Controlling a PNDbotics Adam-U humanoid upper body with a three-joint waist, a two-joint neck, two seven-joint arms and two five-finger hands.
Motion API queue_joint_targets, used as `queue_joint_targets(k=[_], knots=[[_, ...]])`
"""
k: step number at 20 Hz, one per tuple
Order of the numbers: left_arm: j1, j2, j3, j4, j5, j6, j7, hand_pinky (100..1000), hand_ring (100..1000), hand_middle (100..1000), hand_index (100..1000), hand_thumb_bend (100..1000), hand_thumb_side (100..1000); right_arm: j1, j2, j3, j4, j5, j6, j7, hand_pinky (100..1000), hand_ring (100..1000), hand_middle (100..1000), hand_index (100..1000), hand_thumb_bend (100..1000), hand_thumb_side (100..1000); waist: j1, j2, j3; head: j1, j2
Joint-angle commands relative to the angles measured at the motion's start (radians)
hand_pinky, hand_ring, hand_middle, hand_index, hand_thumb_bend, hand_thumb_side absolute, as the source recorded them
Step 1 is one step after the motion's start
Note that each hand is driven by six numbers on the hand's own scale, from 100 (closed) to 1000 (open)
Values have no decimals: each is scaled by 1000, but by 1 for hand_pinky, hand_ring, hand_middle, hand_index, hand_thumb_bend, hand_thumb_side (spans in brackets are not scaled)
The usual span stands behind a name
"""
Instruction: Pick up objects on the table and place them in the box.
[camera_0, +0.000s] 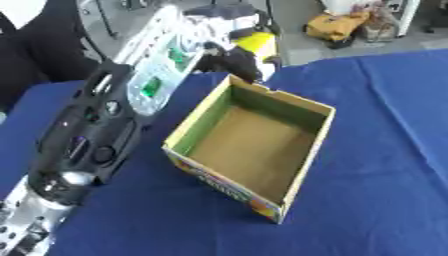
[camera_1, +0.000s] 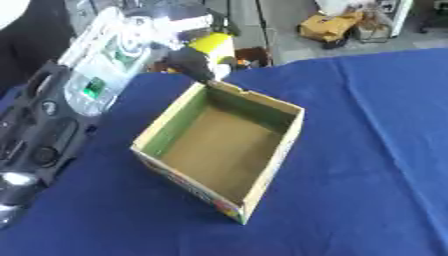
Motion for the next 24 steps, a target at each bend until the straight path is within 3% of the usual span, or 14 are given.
queue_joint_targets(k=[1,11,24], knots=[[-10,-49,18,45,-105,-20,39,355,510,630,912,100,359,-20,-1,1,-18,-11,-4,0,767,737,623,760,100,413,1,-21,-3,11,-9],[18,-148,28,189,-374,-88,156,372,531,653,900,100,357,-40,18,4,-18,-22,-8,9,767,735,621,761,100,416,-2,7,-37,36,-28],[67,-193,21,298,-392,-126,203,369,535,652,902,100,350,-45,15,-3,-18,-26,-6,11,767,733,617,762,100,422,-5,32,-49,32,-46]])
